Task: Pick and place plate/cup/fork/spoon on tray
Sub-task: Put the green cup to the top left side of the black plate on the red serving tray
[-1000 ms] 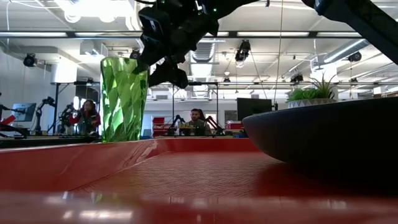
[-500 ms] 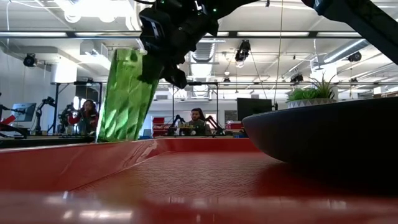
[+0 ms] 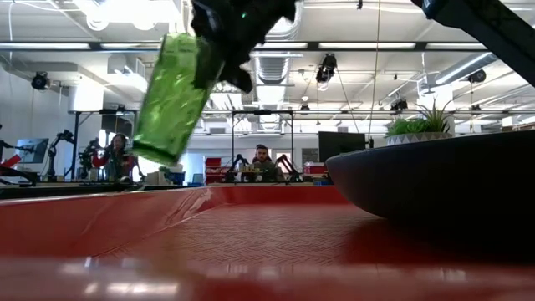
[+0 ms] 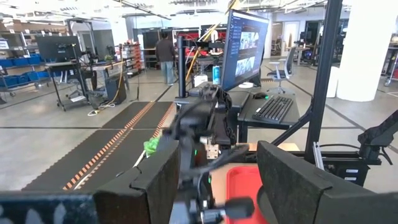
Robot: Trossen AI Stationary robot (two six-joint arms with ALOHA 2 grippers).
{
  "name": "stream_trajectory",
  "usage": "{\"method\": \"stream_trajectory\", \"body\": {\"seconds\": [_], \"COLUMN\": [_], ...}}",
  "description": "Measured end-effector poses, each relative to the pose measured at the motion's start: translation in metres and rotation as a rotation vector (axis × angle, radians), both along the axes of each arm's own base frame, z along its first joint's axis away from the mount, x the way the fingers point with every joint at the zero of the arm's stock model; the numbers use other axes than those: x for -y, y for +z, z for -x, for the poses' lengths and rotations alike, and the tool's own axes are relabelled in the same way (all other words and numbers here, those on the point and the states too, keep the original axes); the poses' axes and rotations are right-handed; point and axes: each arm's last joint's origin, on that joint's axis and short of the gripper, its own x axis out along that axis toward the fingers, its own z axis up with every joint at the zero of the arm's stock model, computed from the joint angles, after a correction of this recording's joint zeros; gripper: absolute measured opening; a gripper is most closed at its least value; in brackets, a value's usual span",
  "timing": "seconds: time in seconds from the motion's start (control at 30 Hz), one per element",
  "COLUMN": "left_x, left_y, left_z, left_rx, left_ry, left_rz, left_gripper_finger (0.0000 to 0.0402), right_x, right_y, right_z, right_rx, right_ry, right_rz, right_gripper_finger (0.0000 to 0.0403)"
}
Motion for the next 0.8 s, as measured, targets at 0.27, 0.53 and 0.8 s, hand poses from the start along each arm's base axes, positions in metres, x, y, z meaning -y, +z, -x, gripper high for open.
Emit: {"method": "stream_trajectory", "body": {"seconds": [0.27,0.53,0.8], "left_x": [0.000,0.000,0.000], "left_y": [0.000,0.000,0.000], "left_z": [0.000,0.000,0.000], "left_rx": [0.001,0.001,0.000], "left_ry": [0.000,0.000,0.000], "left_rz": [0.000,0.000,0.000], "left_gripper_finger": [0.0195,0.0195,0.0195], "right_x": [-0.017,-0.062,-0.104], "right_y": [0.049,0.067,0.050], "right_z": [0.052,0.070,0.068], "right_rx": [-0.184,-0.232,-0.291], "right_ry": [-0.098,-0.140,-0.152], "right_rz": [0.069,0.054,0.043], "right_gripper_finger": [0.0009,0.0009,0.0009]}}
